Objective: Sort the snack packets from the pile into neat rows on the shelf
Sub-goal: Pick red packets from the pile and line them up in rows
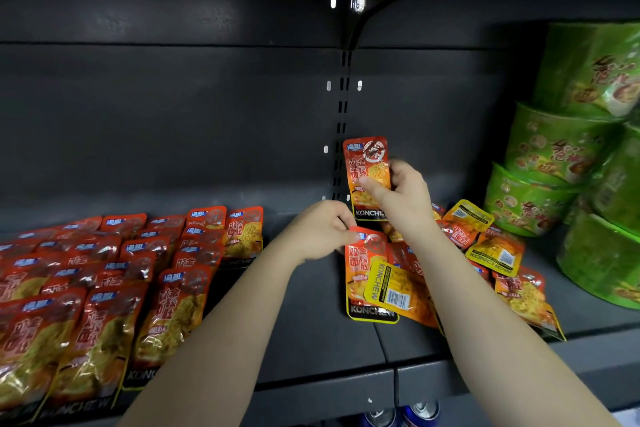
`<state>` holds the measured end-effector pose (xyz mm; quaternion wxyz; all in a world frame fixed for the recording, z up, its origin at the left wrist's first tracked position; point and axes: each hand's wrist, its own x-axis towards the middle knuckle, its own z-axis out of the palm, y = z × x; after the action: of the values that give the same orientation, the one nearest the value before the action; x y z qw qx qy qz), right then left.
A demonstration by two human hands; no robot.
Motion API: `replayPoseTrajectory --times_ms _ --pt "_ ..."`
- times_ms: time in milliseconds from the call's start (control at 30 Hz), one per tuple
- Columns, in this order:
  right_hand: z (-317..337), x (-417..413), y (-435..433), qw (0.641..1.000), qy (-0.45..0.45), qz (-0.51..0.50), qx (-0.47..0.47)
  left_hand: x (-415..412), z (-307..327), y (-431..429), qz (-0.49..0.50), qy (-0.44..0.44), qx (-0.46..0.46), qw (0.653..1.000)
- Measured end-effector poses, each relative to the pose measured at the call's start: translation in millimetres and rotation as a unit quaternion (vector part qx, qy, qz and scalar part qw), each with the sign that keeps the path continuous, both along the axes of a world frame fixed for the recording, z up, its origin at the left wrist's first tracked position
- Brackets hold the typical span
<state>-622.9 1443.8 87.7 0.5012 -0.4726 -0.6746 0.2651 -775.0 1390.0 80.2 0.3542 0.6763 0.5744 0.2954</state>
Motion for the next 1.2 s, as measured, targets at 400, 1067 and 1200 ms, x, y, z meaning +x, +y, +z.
replayPoseTrajectory --times_ms 400,1067,1200 --pt "18.6 -10.8 -0.2 1.0 -0.019 0.007 0.018 -26.1 35.1 -13.3 0.123 0.081 0.18 0.973" --pt "12.1 -101.0 -30.9 0.978 -0.027 0.126 -0.164 -138.7 58.0 -51.4 0.215 0.341 0.224 0.887" --pt "5.6 -124.4 -39.0 0.96 -0.011 0.172 -0.219 -157.0 53.5 -54.1 0.234 0.364 0.242 0.869"
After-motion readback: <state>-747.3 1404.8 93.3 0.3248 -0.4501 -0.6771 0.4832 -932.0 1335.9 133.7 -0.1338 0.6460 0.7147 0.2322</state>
